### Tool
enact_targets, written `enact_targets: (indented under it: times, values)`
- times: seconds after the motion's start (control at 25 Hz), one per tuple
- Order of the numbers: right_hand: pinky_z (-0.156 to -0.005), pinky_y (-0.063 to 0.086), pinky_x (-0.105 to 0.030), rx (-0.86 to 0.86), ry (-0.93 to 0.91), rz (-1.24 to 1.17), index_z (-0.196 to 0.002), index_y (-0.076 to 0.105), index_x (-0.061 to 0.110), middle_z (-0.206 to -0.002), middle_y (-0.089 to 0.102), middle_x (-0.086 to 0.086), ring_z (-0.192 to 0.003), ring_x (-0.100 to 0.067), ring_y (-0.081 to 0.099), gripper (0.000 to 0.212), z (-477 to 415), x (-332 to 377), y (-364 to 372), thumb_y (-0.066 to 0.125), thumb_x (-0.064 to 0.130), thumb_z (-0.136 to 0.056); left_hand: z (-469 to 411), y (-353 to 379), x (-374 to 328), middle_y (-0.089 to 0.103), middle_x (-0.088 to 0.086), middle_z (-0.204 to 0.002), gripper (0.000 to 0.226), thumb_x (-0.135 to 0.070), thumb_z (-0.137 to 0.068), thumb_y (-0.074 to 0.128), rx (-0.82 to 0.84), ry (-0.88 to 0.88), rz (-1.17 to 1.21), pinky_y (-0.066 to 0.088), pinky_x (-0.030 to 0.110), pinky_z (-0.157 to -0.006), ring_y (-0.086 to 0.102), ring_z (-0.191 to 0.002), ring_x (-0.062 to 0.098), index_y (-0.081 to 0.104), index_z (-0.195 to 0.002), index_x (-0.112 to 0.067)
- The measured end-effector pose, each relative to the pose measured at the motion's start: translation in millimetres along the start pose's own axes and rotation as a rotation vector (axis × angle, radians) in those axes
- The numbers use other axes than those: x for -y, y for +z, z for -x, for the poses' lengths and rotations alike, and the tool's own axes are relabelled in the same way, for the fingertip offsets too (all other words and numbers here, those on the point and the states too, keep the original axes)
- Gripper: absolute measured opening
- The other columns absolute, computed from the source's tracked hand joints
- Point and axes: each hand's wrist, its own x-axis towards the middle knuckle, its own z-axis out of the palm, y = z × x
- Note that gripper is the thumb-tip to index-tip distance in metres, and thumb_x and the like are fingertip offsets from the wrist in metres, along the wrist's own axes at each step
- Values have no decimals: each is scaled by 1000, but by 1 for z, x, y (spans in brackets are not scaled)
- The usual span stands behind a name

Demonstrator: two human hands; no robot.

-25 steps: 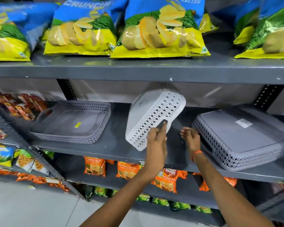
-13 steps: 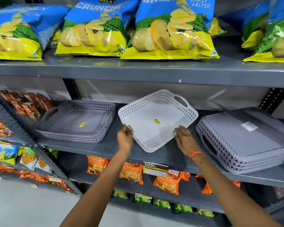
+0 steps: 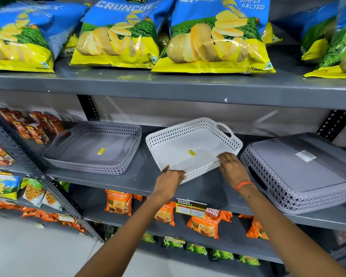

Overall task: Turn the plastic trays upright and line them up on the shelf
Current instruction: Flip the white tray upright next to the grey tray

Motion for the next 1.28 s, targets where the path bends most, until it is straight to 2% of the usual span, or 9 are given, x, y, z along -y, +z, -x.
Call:
enact_targets:
  times: [0.12, 0.2, 0.32, 0.4, 0.56, 0.8, 0.92, 1.12, 1.28]
  values:
    - [-79, 58, -36, -47, -19, 68, -95, 68, 0, -87, 72, -16, -84, -34, 67, 30, 8, -7, -4, 73, -9, -67, 9, -10, 35, 66, 15, -125, 29, -26, -99, 46, -5, 13, 3, 39, 40, -109, 47, -131, 30, 60, -124, -17]
    - [-85, 51, -35, -70, -27, 77, -96, 68, 3, -85, 71, -13, -82, -33, 66, 28, 20, -4, -2, 73, -7, -70, 12, -18, 60, 69, 13, -119, 28, -28, -98, 49, 8, 0, 19, 48, 43, -98, 51, -127, 31, 62, -120, -18]
    - [-96, 35, -36, -104, -33, 78, -97, 67, 5, -84, 69, -13, -80, -34, 64, 26, 37, 16, 7, 70, -5, -73, 11, -28, 92, 72, 12, -110, 22, -28, -96, 51, 35, -23, 11, 54, 45, -85, 58, -115, 33, 65, -111, -21]
    - [-98, 33, -38, -118, -15, 85, -98, 67, 6, -85, 69, -12, -80, -34, 64, 25, 45, 32, 12, 68, -3, -75, 12, -35, 102, 73, 12, -103, 18, -27, -96, 52, 43, -29, 9, 55, 44, -79, 63, -106, 33, 66, -104, -20]
    - [-93, 40, -37, -114, 39, 55, -98, 68, 9, -87, 70, -10, -82, -33, 62, 23, 56, 57, 11, 67, -1, -77, 13, -39, 115, 73, 14, -103, 21, -27, -96, 53, 41, -22, 34, 55, 46, -81, 66, -101, 32, 66, -105, -15]
    - [-89, 34, -34, -131, 61, 55, -98, 67, 9, -87, 70, -9, -81, -32, 62, 22, 59, 80, 9, 62, 0, -78, 11, -42, 132, 72, 13, -104, 23, -24, -97, 51, 42, 3, 51, 55, 44, -83, 64, -101, 30, 66, -111, -13]
    - [-89, 34, -34, -115, 92, 37, -99, 67, 10, -89, 70, -9, -83, -32, 61, 22, 61, 86, 9, 65, -1, -79, 11, -43, 137, 72, 14, -98, 22, -23, -97, 50, 61, 29, 72, 54, 43, -80, 65, -98, 31, 67, -106, -11]
    - [-84, 34, -32, -125, 95, 62, -98, 67, 10, -87, 70, -8, -81, -31, 60, 23, 61, 92, 5, 52, 7, -80, 9, -43, 142, 70, 13, -109, 25, -21, -97, 50, 44, 47, 57, 54, 46, -88, 62, -107, 30, 64, -116, -13]
    - [-84, 45, -36, -97, 130, 54, -99, 67, 12, -88, 70, -7, -83, -30, 60, 23, 61, 97, 4, 50, 9, -82, 6, -41, 146, 69, 13, -113, 26, -23, -97, 50, 34, 56, 46, 54, 47, -90, 59, -111, 30, 63, -116, -14]
